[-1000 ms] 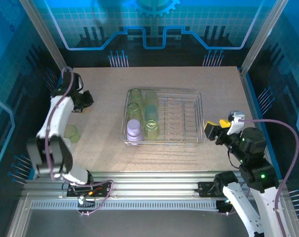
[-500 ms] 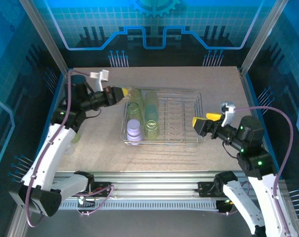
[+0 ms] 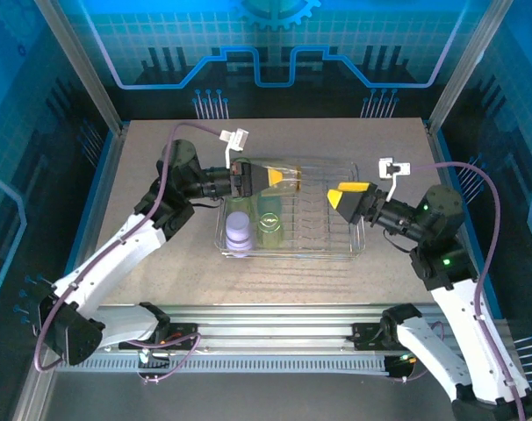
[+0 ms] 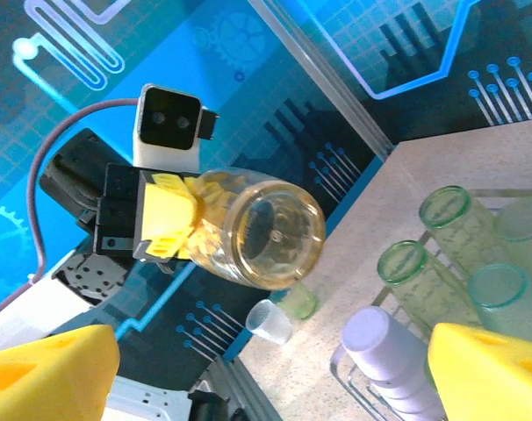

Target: Load the cups into the dish rack

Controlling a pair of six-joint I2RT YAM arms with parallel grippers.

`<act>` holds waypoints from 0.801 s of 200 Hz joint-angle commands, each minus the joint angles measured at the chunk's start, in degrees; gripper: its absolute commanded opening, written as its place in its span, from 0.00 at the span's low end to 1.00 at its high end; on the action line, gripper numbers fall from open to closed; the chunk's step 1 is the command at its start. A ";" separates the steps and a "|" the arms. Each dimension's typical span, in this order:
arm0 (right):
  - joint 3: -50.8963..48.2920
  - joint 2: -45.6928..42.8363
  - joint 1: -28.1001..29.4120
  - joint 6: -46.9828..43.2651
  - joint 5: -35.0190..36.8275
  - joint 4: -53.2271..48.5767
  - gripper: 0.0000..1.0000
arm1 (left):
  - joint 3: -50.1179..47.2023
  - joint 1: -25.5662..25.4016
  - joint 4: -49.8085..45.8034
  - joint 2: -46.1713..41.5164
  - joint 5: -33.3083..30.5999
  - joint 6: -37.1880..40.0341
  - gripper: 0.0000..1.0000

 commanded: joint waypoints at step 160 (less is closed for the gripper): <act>1.27 11.70 9.85 4.03 -0.74 16.75 0.70 | 0.08 -6.72 13.43 3.68 1.37 -5.54 0.00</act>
